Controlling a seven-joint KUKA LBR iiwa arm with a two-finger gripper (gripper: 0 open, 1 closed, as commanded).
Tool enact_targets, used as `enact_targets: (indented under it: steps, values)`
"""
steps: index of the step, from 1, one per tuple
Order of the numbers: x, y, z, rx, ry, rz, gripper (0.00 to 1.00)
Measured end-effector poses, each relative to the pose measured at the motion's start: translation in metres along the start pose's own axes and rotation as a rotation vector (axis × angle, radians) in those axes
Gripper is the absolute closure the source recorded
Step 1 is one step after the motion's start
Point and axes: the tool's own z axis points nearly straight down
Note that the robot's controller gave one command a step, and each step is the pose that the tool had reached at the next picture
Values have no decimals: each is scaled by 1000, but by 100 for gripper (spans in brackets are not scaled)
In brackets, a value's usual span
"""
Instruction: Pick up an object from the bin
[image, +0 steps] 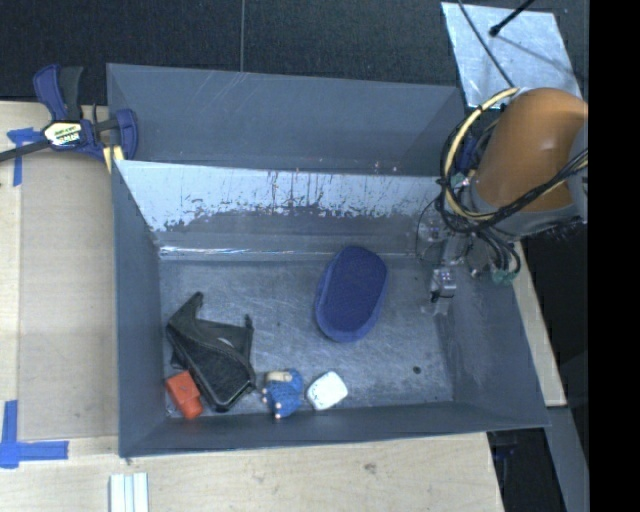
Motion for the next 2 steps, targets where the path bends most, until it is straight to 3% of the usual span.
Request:
enact_targets:
  steps: [1, 2]
  values:
    - [-21, 53, 66, -2, 2, -254, 0]
    - [-28, 55, 83, 1, -1, -319, 0]
